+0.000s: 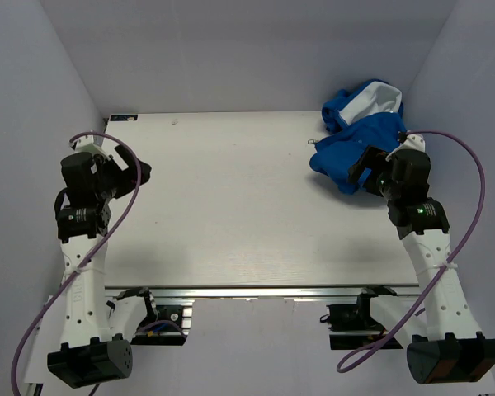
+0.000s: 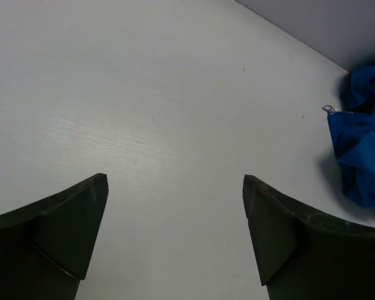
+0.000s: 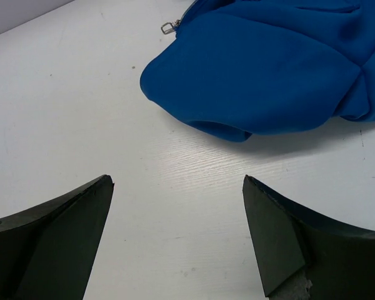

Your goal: Zip up the jacket

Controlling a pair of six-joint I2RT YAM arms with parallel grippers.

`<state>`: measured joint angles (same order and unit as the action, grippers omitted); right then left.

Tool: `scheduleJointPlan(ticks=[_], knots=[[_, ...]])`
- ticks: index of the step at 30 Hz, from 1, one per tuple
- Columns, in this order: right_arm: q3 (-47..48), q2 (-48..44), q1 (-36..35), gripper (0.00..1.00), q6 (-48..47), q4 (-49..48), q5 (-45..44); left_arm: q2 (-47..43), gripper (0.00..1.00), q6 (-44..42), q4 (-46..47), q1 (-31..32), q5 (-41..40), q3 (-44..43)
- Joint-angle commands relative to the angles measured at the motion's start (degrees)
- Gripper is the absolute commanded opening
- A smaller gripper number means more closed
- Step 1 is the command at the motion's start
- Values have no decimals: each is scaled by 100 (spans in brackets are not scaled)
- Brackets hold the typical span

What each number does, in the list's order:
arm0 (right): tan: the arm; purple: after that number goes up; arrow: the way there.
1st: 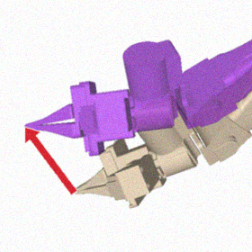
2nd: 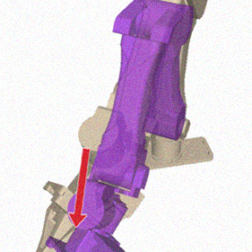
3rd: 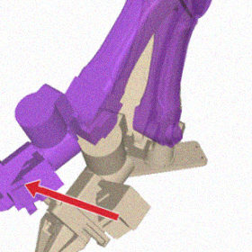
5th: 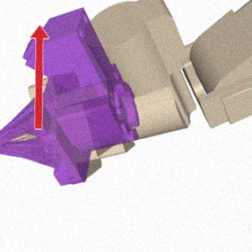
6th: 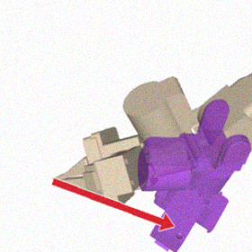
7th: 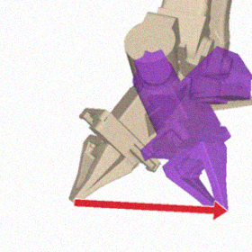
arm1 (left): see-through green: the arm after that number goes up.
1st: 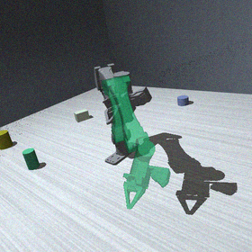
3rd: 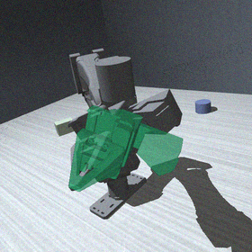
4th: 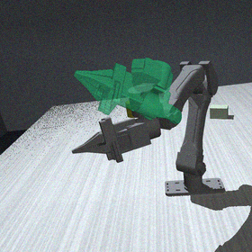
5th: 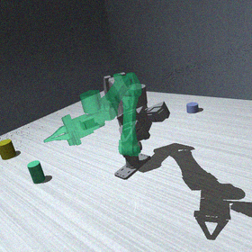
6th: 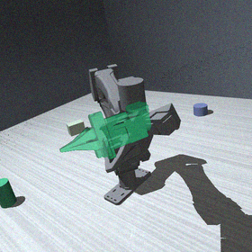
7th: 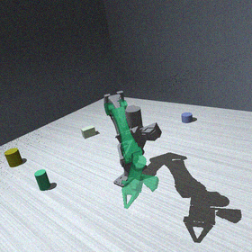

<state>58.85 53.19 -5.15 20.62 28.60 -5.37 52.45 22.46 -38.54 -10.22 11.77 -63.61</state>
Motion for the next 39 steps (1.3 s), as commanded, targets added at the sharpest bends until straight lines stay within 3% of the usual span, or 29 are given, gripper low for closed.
scheduleJointPlan(ticks=[1,5,10,14,17,27,33,38,39], knots=[[39,-19,14,89,-76,-267,27,124,98,75,145,2,386,147],[204,279,14,89,-208,-531,-217,494,98,179,285,2,782,165],[1162,1631,338,89,-181,-329,-861,784,98,250,558,20,1196,341],[1953,2782,1530,89,-94,-110,-203,916,98,207,593,46,1222,402],[2551,3774,1920,89,-338,-100,53,908,98,206,803,55,1275,577],[4397,5963,1965,89,-603,276,-211,1101,98,118,857,55,1258,543],[4627,6747,1939,89,-586,111,299,1224,98,197,954,55,1231,552],[4469,7012,1754,81,-629,155,203,1164,98,259,761,55,1205,429],[4373,7012,1702,71,-682,163,142,1102,98,259,735,64,1187,411]])
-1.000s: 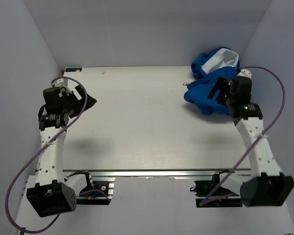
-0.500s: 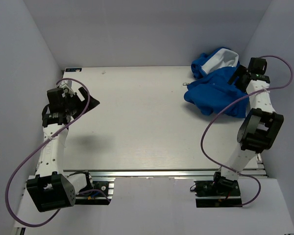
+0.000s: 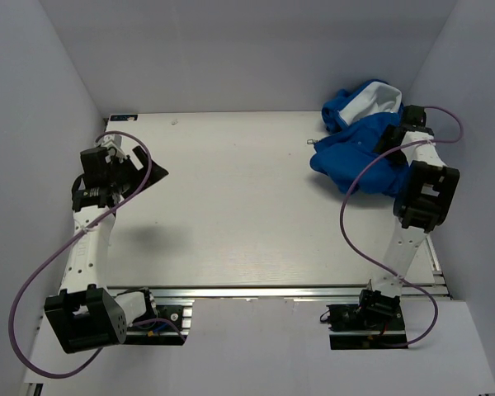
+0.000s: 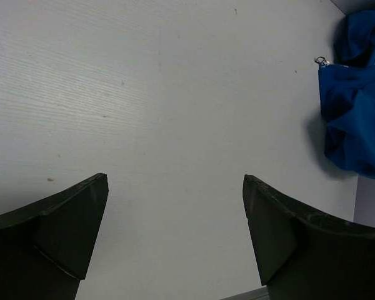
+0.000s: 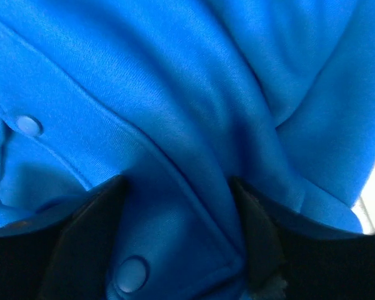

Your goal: Zip up the jacket

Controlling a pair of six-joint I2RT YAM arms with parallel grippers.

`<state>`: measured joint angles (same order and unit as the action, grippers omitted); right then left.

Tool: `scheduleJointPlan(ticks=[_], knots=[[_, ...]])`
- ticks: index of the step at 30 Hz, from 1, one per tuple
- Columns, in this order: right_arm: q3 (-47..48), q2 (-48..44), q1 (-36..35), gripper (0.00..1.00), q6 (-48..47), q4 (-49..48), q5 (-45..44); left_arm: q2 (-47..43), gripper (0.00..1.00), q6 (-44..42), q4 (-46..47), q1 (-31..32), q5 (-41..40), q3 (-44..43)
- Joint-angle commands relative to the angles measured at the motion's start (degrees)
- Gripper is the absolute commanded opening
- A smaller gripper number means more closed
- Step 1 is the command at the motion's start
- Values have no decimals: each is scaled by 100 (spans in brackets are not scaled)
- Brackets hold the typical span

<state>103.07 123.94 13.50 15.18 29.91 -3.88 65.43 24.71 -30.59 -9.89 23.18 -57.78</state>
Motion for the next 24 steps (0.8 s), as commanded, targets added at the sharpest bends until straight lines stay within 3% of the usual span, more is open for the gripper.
scheduleJointPlan(ticks=[1,2,3,4,9,12,13,16,22,24], knots=[[-93,-63,-241,60,-216,32,62,-249,98,25,-140,31,12,-190],[-111,-124,-277,46,-278,24,124,-380,98,25,-193,22,-24,-225],[-155,-203,-304,11,-322,-3,194,-443,98,25,-228,22,-85,-242],[-173,-325,-347,0,-357,-55,430,-513,98,25,-341,22,-112,-277],[388,-1477,-689,0,-533,-118,1003,-996,98,43,-325,22,177,-252],[1407,-1864,-1348,0,-1007,425,986,-1269,98,87,-255,31,397,-199],[1836,-1943,-1915,0,-1243,541,951,-1313,98,87,-316,22,415,-216],[2033,-2382,-2859,0,-1342,499,1327,-1296,98,95,-500,22,346,-304],[1745,-3287,-4327,0,-1412,42,2390,-1269,98,131,-720,22,284,-444],[536,-4015,-4364,0,-1081,-291,2427,-1278,98,131,-773,22,222,-454]])
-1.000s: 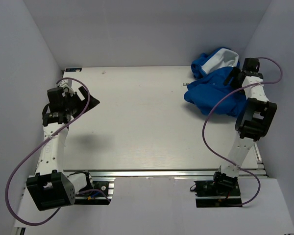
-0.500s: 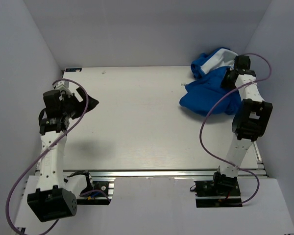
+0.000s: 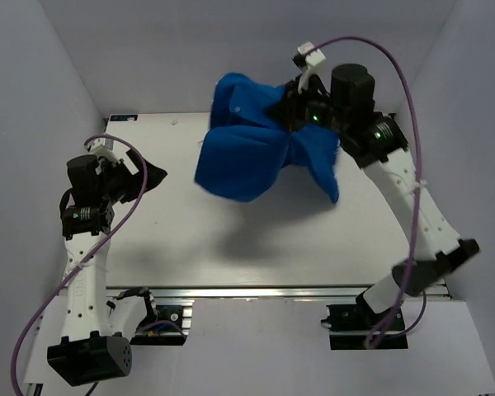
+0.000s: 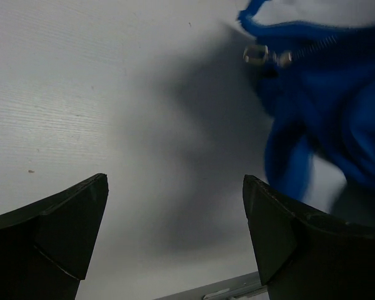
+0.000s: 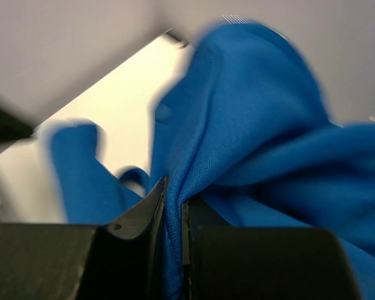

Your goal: Zip up the jacket

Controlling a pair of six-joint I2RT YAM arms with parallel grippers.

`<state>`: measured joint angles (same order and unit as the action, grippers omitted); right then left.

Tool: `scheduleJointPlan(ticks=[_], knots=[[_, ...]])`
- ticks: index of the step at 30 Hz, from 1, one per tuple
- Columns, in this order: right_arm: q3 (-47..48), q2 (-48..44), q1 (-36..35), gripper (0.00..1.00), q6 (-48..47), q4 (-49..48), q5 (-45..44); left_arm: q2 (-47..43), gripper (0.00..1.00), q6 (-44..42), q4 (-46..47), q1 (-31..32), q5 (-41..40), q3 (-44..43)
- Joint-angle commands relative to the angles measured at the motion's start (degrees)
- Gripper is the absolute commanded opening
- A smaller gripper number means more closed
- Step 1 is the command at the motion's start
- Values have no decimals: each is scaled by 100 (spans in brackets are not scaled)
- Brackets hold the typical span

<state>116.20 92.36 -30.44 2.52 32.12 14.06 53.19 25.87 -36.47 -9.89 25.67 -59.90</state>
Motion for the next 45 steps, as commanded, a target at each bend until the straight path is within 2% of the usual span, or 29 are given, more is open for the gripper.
scheduleJointPlan(ticks=[1,2,3,5,7,8,10,11,12,14,15,19,23,27,29,32,35,37,40,45], knots=[[-1392,-1173,29,0,300,-983,224,-54,98,41,-229,22,-79,-250],[-2051,-1881,29,0,406,-1214,-15,-54,98,59,-255,22,-141,-250],[-3345,-2262,29,0,642,-1391,-348,-37,98,67,-282,31,-272,-250],[-4461,-3252,38,0,1020,-1428,-1359,-10,98,59,-413,22,-457,-303],[-5593,-3793,46,0,1816,-1070,-2638,86,98,67,-536,22,-782,-356],[-5826,-4169,64,2,2083,-423,-2950,130,98,76,-545,22,-870,-373],[-6021,-4340,82,23,2714,352,-3852,287,98,111,-519,31,-1037,-373],[-5961,-4340,90,39,2953,731,-4189,358,98,138,-502,22,-1081,-365],[-5873,-4314,90,71,3051,1213,-4454,420,98,164,-458,22,-1099,-304],[-5609,-4174,90,87,2869,1306,-4685,648,98,226,-484,22,-1012,-259],[-5548,-4130,90,89,2668,1193,-4398,727,98,226,-597,22,-959,-233],[-5625,-3963,73,89,1578,568,-3290,843,98,243,-677,22,-678,161],[-5679,-3708,-199,89,1173,252,-2427,956,98,199,-774,241,-852,619],[-5512,-3313,-1058,89,935,23,-2969,1360,98,400,-626,891,-1397,681],[-5381,-3014,-1271,89,654,-240,-2989,1649,98,498,-529,1548,-1695,594],[-4994,-2513,-2076,89,-319,-548,-2822,2378,98,665,-362,1902,-1951,462],[-4836,-1995,-2912,89,-919,-820,-2961,2669,98,692,-230,1912,-2126,435],[-4669,-1653,-3152,89,-1043,-988,-3067,2898,98,709,-168,1912,-2233,400],[-4379,-1135,-3258,89,-755,-1059,-2979,3144,98,700,139,1912,-2067,418],[-4378,-422,-3425,89,-534,-1067,-3138,3522,89,683,720,1929,-1741,392]])
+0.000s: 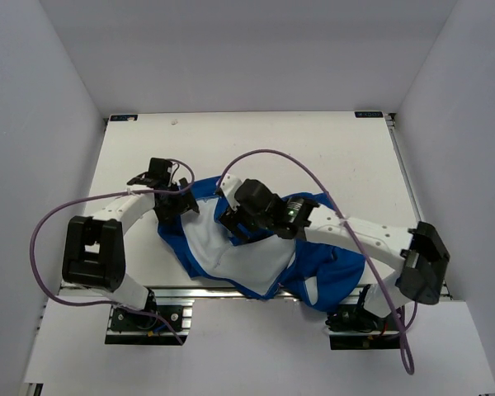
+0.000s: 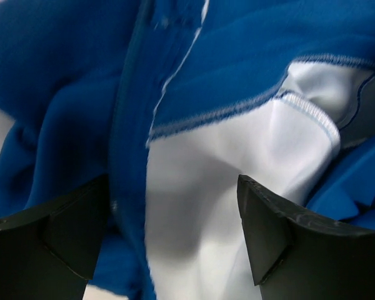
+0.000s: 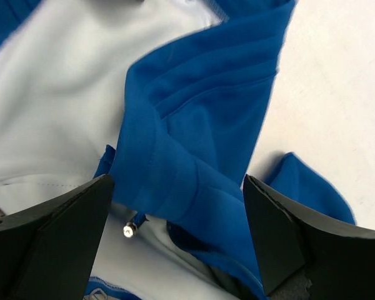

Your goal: Zip up the jacket

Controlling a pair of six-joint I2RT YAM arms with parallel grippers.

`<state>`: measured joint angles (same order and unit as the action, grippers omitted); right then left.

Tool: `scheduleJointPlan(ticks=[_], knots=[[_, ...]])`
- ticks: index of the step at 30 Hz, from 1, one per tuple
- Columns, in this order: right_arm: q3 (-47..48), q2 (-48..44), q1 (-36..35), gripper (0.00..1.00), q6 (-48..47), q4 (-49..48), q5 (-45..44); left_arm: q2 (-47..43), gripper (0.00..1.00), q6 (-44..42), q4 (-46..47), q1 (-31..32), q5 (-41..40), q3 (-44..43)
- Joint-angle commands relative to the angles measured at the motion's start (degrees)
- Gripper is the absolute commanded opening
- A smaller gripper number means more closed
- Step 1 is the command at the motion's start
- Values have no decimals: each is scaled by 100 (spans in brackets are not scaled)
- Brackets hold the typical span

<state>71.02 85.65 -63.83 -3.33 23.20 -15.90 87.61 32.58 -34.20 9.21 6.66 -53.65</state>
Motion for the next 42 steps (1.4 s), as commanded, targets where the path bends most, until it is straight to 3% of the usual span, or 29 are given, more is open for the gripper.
scheduleJointPlan(ticks=[1,5,8,9,10,12,13,20,23,28,31,34,38,42], knots=[[131,320,-94,89,104,-228,-37,133,88,-14,545,19,204,-251],[131,567,-103,89,666,-404,115,361,81,-23,782,46,196,-269],[96,734,-94,86,807,-439,-183,458,69,-32,984,63,309,-251],[113,839,-94,82,938,-378,-316,484,57,-41,1020,63,336,-260],[157,892,-94,48,1027,-195,-500,511,51,-50,1029,89,363,-312],[263,893,-94,0,1316,-53,-1124,546,28,-76,985,107,389,-392],[298,831,-77,0,1405,-9,-1395,546,2,-85,933,116,380,-523],[1026,-442,414,0,1292,-86,-3426,-463,0,-611,580,212,397,-1558],[1536,-1310,574,0,573,-552,-3420,-1280,0,-936,956,265,906,-2007],[2965,-1955,574,0,-316,-906,-2622,-2282,0,-1166,775,274,1110,-3062],[4124,-2139,565,0,-449,-433,-1273,-3063,0,-1114,748,265,1223,-3695],[4639,-2315,565,0,-528,-350,143,-3460,0,-1017,826,265,1477,-4267],[4736,-2701,574,0,-484,-983,509,-3857,0,-753,959,265,1585,-4978],[4911,-2782,574,0,-370,-1248,676,-3630,0,-744,590,213,1532,-5954]])
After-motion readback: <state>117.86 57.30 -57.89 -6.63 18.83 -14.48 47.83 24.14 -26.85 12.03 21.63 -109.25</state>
